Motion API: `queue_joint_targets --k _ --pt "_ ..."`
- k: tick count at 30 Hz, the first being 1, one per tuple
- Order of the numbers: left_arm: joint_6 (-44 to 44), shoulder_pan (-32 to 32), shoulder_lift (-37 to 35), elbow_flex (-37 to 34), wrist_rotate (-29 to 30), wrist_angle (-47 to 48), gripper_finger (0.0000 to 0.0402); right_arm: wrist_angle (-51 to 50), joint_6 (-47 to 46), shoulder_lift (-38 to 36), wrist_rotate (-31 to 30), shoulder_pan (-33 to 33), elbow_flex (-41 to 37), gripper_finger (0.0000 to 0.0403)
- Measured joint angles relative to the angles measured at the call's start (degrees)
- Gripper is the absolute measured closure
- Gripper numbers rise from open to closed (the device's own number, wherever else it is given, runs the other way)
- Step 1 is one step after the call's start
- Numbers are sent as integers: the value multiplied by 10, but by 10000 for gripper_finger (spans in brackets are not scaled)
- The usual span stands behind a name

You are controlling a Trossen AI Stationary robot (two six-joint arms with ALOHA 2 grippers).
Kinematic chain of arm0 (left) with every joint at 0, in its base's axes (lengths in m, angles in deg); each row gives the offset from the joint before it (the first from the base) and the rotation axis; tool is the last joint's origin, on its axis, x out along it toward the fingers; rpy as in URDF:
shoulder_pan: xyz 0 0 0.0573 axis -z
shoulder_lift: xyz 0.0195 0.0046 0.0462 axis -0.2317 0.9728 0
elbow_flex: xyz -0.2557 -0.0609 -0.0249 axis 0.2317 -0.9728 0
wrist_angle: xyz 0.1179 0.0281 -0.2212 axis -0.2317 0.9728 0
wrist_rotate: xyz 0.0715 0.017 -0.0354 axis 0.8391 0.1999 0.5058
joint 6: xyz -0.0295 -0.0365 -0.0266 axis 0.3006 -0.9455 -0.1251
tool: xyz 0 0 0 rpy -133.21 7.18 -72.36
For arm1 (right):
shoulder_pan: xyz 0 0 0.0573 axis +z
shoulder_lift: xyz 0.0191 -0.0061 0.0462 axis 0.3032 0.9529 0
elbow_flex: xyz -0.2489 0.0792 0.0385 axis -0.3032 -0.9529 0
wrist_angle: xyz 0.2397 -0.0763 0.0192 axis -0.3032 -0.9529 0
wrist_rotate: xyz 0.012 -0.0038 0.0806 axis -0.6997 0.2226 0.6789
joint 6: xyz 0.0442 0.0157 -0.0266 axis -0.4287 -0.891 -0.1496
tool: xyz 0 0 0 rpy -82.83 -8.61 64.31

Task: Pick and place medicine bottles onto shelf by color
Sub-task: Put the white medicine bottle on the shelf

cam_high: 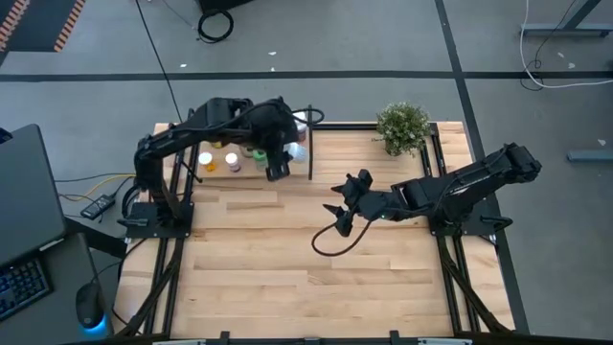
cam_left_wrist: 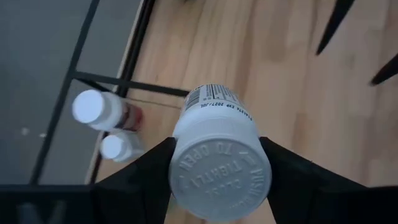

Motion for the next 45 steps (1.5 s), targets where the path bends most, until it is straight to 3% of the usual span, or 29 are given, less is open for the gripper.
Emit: queue_joint_targets --k 9,17,28,36,45 --pt "71 -70 49 -1 19 56 188 2 -5 0 40 0 0 133" --pt "121 -98 118 -1 3 30 174 -17 -5 0 90 0 1 139" --pt "189 -114 186 -1 2 11 187 -54 -31 -1 101 0 1 154" --pt "221 -131 226 -1 -28 1 166 -81 -46 -1 100 0 2 157" --pt "239 -136 249 -1 -56 -16 179 -109 -59 -1 100 0 2 161"
